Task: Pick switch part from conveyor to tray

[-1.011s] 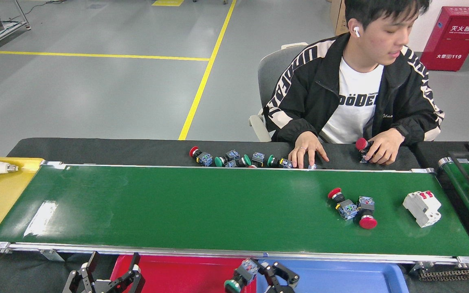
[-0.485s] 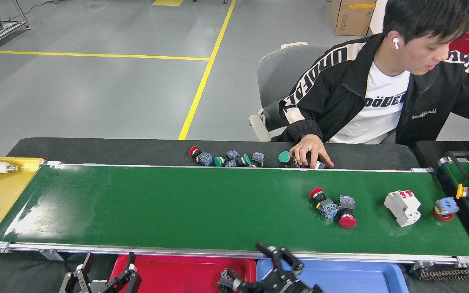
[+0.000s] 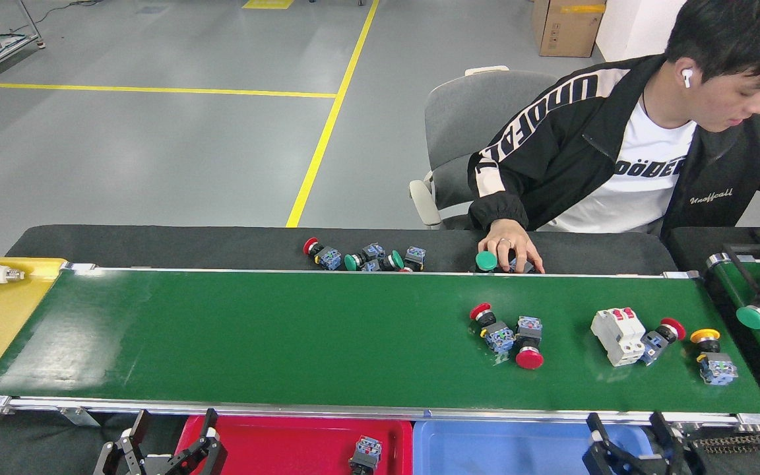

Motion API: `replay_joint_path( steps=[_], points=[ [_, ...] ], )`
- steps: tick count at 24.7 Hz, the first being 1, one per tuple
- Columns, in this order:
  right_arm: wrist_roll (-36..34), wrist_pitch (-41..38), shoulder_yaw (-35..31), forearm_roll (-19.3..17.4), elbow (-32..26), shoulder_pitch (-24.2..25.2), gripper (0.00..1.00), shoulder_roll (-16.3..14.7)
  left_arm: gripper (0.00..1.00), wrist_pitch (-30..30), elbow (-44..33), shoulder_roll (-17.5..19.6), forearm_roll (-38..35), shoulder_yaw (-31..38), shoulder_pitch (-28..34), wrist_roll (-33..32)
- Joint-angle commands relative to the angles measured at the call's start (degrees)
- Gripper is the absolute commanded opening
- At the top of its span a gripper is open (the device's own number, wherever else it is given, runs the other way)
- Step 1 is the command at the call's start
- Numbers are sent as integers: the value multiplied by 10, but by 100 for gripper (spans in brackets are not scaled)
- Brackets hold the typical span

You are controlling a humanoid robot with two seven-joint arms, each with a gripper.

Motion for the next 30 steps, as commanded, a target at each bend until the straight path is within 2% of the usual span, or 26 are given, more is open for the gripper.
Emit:
replay_joint_path(
  steps=[1,3,6,8,12,14,16,18,19,20,22,23,26,30],
  points=[
    [-14,38,1,1,-9,-10,93,5,100,1,-7,5,0,0,-3,4],
    [-7,78,24,9,-9,-32,93,17,100,1,-7,4,0,-3,-5,4],
    [17,165,130,55,6,-83,93,20,100,1,-7,4,0,-4,-5,3],
    [25,220,199,69,32,-118,93,20,100,1,-7,4,0,-4,-5,3],
    [58,364,340,78,100,-199,92,20,100,0,-7,4,0,-4,-6,2],
    [61,413,372,74,153,-244,90,23,100,0,-7,5,0,-4,-6,2],
    [70,432,386,74,183,-265,87,26,100,-1,-7,5,0,-4,-6,2],
    [72,432,388,73,191,-272,78,26,100,-1,-7,5,0,-5,-6,2],
    [72,428,388,72,190,-273,67,25,100,-1,-7,5,0,-5,-5,2],
    [71,423,388,72,191,-275,47,21,100,-1,-7,5,0,-5,-6,1],
    [71,404,389,72,194,-278,24,17,100,-1,-7,4,0,-5,-6,1],
    [69,387,389,72,194,-277,18,15,100,-1,-7,4,0,-5,-6,1],
    [69,373,389,73,193,-277,12,14,100,0,-7,5,0,-5,-6,1],
    [70,357,390,73,181,-273,9,14,100,-1,-7,5,0,-4,-5,1]
  ],
)
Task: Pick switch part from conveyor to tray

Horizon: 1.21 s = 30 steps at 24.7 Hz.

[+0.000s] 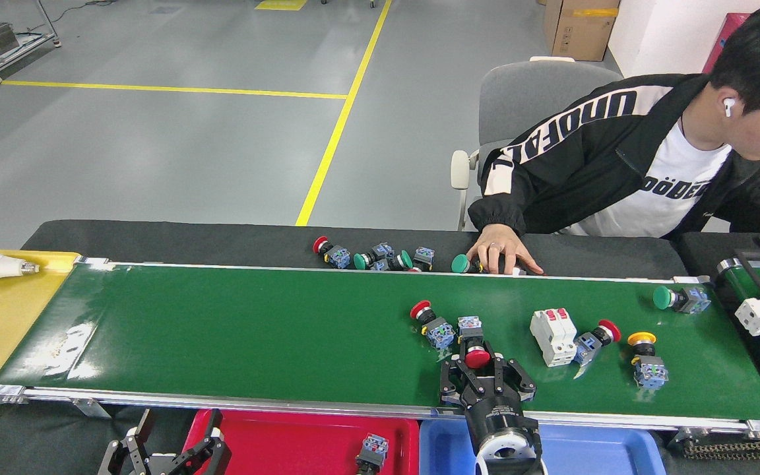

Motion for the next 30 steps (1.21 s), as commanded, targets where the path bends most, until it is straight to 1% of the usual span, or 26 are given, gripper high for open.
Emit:
replay_joint_path(
  steps=[1,2,4,5,6,8,9,10,11,13,14,17,18,21,23,26,29,30],
  points=[
    [-1,-19,0,0,-30,-1,9,-3,100,-1,-7,6,0,0,-3,2],
    [-1,-37,0,0,-59,14,9,-8,100,-2,-7,6,0,0,-2,2],
    [-1,-104,0,-1,-124,60,10,-29,100,-6,-7,10,0,-7,-3,0],
    [-4,-162,-2,-5,-161,86,12,-39,100,-15,-7,21,0,-20,-9,-1],
    [-4,-215,-2,-22,-183,107,13,-46,100,-21,-6,32,-1,-34,-16,-3],
    [-5,-315,-2,-50,-194,132,18,-53,100,-27,-6,49,-2,-64,-36,-11],
    [-8,-368,-3,-59,-195,138,21,-55,100,-28,-6,56,-1,-78,-49,-25],
    [-8,-412,-2,-64,-195,139,27,-55,100,-28,-3,63,-2,-94,-66,-43],
    [-5,-442,-2,-66,-193,140,39,-55,100,-28,0,68,-1,-108,-84,-55],
    [1,-480,6,-65,-192,155,91,-47,100,-33,23,75,-1,-161,-129,-75],
    [12,-487,15,-65,-192,161,95,-43,100,-35,39,75,-1,-186,-155,-84],
    [46,-487,23,-66,-191,164,96,-40,100,-33,120,66,-6,-230,-226,-99],
    [46,-484,23,-66,-189,164,96,-40,100,-31,155,61,-18,-236,-247,-97],
    [44,-476,12,-67,-187,159,96,-36,100,-33,218,34,-37,-236,-294,-94],
    [43,-451,-43,-67,-191,158,95,-20,100,-30,253,30,-38,-239,-321,-94],
    [42,-405,-149,-67,-191,148,95,18,100,-29,275,24,-39,-239,-338,-94],
    [38,-358,-239,-67,-190,148,94,19,100,-29,290,22,-39,-239,-348,-94],
    [25,-342,-264,-67,-189,151,94,18,100,-29,293,22,-39,-241,-353,-94]
  ],
)
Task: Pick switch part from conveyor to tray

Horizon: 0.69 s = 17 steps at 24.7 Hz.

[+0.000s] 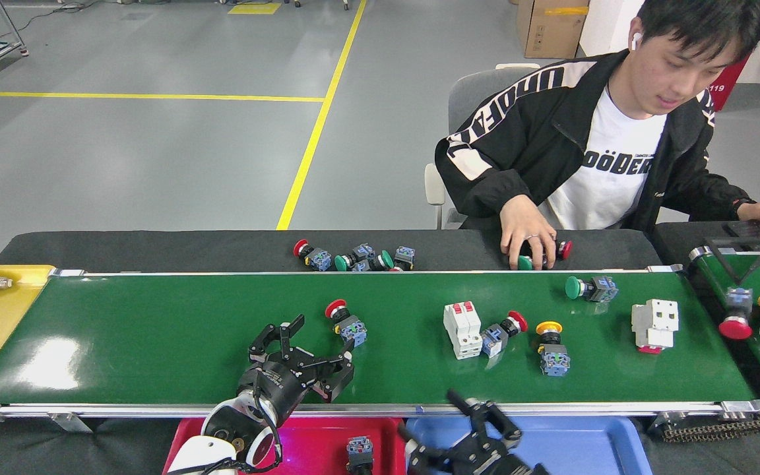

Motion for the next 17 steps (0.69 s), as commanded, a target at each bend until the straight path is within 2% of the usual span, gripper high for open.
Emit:
replay_joint_path(
  steps=[1,4,6,7,9,10,12,13,15,17],
  points=[
    [-33,37,-31,-1,-6,5,94,-3,100,2,0,-3,-1,-3,-16,2],
    [-85,58,-40,1,-8,42,92,-9,100,11,24,-9,-1,-4,-30,2],
    [-91,77,-40,8,-7,46,91,-9,100,14,53,-9,-1,-5,-45,2],
    [-91,90,-40,14,-7,44,89,-9,98,16,71,-10,-2,-5,-54,2],
    [-91,124,-33,40,-3,36,88,-2,88,20,94,-9,-1,-4,-66,2],
    [-91,146,-16,58,1,28,88,4,80,16,99,-9,0,-3,-70,2],
    [-90,189,27,82,25,2,88,6,43,17,99,-6,0,-2,-70,3],
    [-89,218,47,88,44,-19,88,6,30,15,97,-3,1,0,-70,4],
    [-88,264,87,90,79,-58,88,4,12,14,95,-1,2,2,-69,4],
    [-83,300,126,90,110,-91,88,2,5,12,85,0,5,3,-65,5]
  ],
)
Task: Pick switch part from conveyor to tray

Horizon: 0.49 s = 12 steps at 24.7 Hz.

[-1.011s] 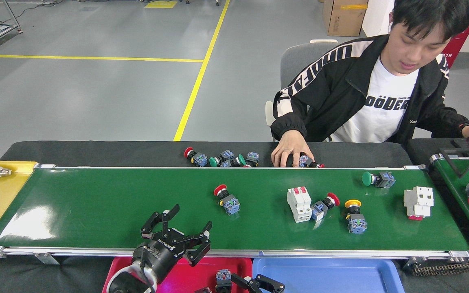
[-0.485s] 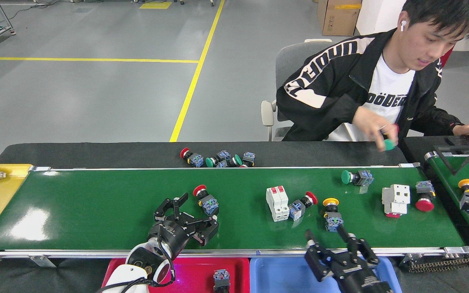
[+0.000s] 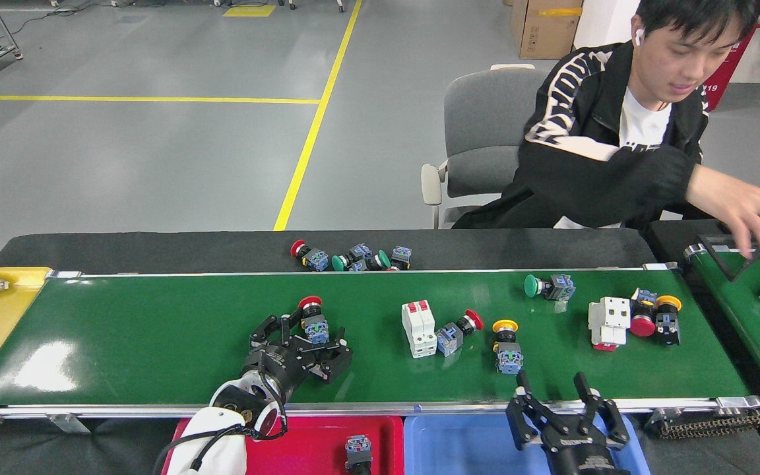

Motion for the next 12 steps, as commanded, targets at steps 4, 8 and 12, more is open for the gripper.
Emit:
replay_joint_path(
  steps=[4,8,12],
  points=[
    [7,84,66,1,54,-48,88,-2,4,-10,-73,10,24,6,27,7],
    [36,79,68,-4,73,-60,66,-4,5,-64,-216,31,30,45,119,7],
    [37,52,76,-3,74,-70,2,-11,6,-153,-346,51,31,116,260,8]
  ],
)
